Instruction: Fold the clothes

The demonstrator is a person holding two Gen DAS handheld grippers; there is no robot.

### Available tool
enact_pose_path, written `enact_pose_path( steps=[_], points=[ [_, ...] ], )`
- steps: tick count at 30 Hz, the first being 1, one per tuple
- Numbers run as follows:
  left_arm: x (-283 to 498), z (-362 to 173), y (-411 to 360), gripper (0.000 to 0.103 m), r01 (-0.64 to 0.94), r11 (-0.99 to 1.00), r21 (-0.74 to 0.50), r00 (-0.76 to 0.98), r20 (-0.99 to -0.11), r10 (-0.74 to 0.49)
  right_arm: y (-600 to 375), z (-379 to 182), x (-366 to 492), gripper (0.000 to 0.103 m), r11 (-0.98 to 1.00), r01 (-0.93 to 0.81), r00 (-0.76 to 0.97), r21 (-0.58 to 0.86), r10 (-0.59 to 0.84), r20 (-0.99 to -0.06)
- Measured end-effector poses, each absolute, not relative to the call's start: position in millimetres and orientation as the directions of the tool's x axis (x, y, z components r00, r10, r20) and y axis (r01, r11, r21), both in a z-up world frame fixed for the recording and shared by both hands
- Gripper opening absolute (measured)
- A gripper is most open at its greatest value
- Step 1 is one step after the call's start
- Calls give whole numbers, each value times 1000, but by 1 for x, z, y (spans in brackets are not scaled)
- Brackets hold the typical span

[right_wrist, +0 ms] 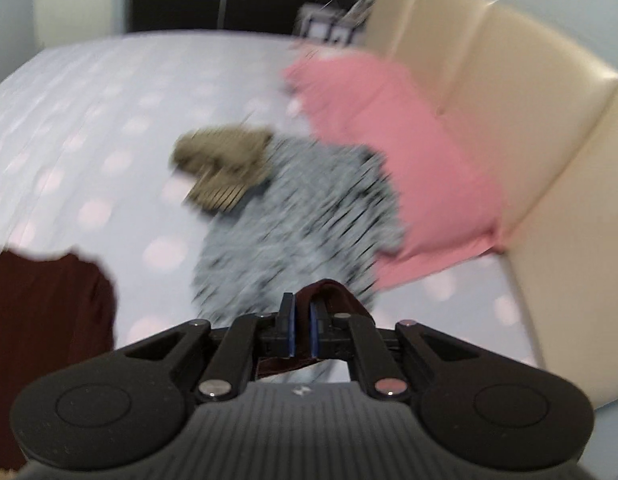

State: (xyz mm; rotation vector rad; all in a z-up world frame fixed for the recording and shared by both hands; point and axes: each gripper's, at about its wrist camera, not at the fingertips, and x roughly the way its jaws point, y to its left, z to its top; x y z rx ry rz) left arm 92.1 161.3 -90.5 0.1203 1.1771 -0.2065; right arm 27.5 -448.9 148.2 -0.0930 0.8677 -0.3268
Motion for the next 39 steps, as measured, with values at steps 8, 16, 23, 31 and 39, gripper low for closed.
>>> enact_pose_path(
  steps=[8,16,23,31,39],
  points=[
    [98,-99,162,29,230,973,-14,343,-935,-94,-511,205,25,8,858,457,604,-236,-494,-625],
    [101,-107,167,29,218,976,-16,315,-945,-86,-580,87,16,9,765,597,379,-243,-536,-755],
    [104,-108,159,29,242,970,18,314,-947,-61,-600,23,9,26,730,622,301,-283,-556,-775],
    [106,-105,151,29,268,962,46,327,-944,-46,-551,23,-3,26,905,339,508,-258,-407,-759],
    [102,-104,152,29,266,963,49,326,-944,-42,-470,-30,-8,43,924,-114,565,-365,-242,-789]
  ],
)
